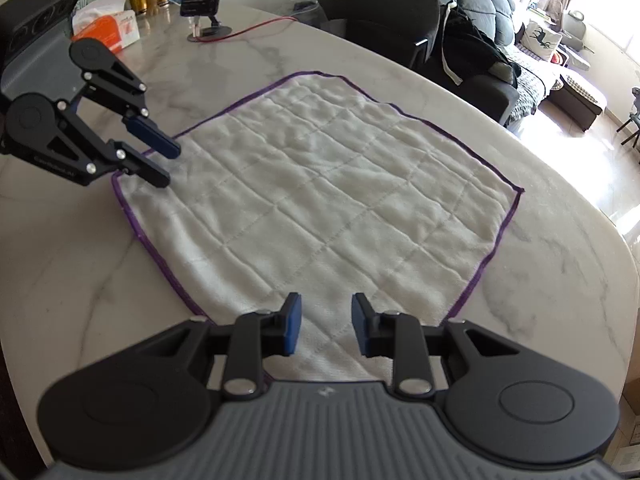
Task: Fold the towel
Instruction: 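Move the right gripper to a purple-hemmed corner of the white towel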
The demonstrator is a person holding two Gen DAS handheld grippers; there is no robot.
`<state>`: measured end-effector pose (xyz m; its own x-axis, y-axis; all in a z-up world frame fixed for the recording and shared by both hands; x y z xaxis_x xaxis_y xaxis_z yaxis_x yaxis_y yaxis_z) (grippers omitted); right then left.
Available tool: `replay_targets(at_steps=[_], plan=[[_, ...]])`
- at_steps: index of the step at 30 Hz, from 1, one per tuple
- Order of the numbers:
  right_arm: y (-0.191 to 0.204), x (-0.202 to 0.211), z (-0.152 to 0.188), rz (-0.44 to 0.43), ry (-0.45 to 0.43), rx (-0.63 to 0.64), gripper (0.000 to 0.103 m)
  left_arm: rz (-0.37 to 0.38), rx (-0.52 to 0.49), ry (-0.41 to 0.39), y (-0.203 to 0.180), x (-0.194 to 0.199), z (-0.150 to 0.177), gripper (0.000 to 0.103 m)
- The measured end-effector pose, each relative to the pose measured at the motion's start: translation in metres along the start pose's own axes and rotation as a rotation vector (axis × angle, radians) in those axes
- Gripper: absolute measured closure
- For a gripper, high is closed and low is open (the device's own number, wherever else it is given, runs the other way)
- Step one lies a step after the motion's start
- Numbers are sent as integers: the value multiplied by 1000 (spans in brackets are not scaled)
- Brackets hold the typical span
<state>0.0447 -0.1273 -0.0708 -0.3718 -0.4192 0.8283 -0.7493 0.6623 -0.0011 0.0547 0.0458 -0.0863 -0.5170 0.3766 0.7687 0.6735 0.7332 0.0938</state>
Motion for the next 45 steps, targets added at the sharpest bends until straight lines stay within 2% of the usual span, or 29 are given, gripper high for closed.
replay_targets(at_steps=[7, 9, 13, 27, 35, 45], plan=[[36, -13, -16, -64, -13, 60, 73, 61, -78, -12, -34, -8, -13, 78], [43, -17, -18, -75, -17, 69, 76, 75, -91, -6, -40, -11, -12, 78], [45, -20, -13, -91, -23, 59, 78, 85, -104, 3, -43, -17, -5, 78], [7, 15, 42, -58, -84, -61, 80, 118, 50, -71, -7, 8, 41, 78], [-2, 30, 66, -14, -66, -76, 79, 116, 73, -76, 1, 7, 43, 78], [-10, 40, 82, -4, -54, -127, 77, 117, 88, -66, 6, 23, 55, 78]])
Point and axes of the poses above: each gripper's, at about its wrist camera, not at the fingertips, and x roughly against the way its jaws point, y to its left, z to its underside, the point moved 7 cm from there along -x, roughly the way its jaws point, and after that the axes turned 4 degrees about -z, right-handed, at the moved point
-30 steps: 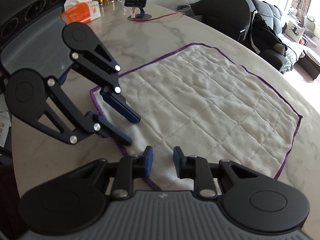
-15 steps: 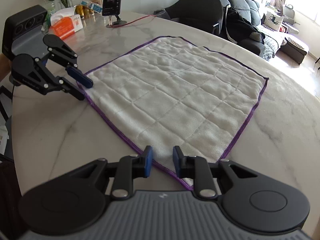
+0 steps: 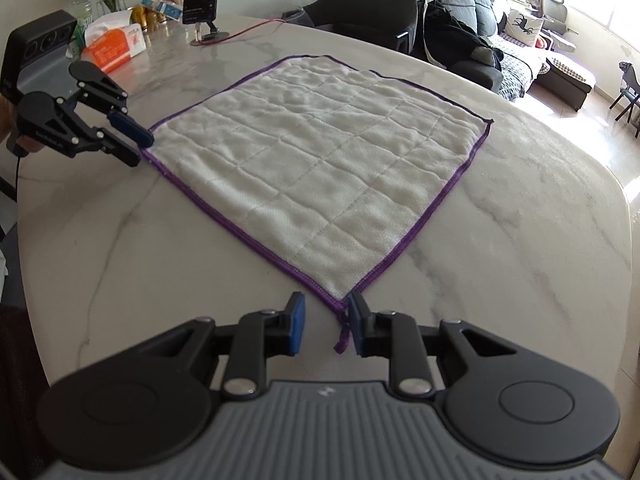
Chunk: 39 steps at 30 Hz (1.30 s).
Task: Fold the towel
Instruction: 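Move the right gripper to a purple-hemmed corner of the white towel, then close the right gripper on the towel corner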
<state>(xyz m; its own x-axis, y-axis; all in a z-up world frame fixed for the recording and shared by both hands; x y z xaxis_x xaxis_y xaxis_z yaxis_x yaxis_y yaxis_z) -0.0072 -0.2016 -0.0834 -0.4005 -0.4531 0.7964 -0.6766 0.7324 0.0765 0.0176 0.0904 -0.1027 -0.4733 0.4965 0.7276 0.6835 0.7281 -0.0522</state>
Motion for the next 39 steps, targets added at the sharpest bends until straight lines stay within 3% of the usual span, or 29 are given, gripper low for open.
replay_targets(at_steps=[3, 4, 5, 7, 9, 11, 17, 31, 39], plan=[[-3, 0, 0, 10, 10, -12, 68, -5, 1, 10, 1, 4, 2, 76], [-4, 0, 0, 12, 16, -17, 62, -9, 0, 15, 2, 5, 2, 69], [-5, 0, 1, 12, 24, -23, 57, -13, -1, 21, 3, 6, 3, 68], [-6, 2, 1, 10, 31, -34, 54, -20, -1, 30, 5, 8, 4, 67], [-9, 5, 0, 13, 22, -41, 49, -20, 5, 35, 6, 11, 5, 61], [-12, 8, 0, 15, 7, -56, 43, -11, 16, 33, 6, 13, 5, 49], [-14, 13, -3, 9, -13, -73, 40, -19, 24, 24, 3, 19, 5, 44], [-3, 5, 0, -22, -5, -45, 43, -127, 160, 6, 30, 22, 8, 42], [-4, 2, 1, -23, -16, -67, 65, -284, 296, -20, 52, 26, 14, 42]])
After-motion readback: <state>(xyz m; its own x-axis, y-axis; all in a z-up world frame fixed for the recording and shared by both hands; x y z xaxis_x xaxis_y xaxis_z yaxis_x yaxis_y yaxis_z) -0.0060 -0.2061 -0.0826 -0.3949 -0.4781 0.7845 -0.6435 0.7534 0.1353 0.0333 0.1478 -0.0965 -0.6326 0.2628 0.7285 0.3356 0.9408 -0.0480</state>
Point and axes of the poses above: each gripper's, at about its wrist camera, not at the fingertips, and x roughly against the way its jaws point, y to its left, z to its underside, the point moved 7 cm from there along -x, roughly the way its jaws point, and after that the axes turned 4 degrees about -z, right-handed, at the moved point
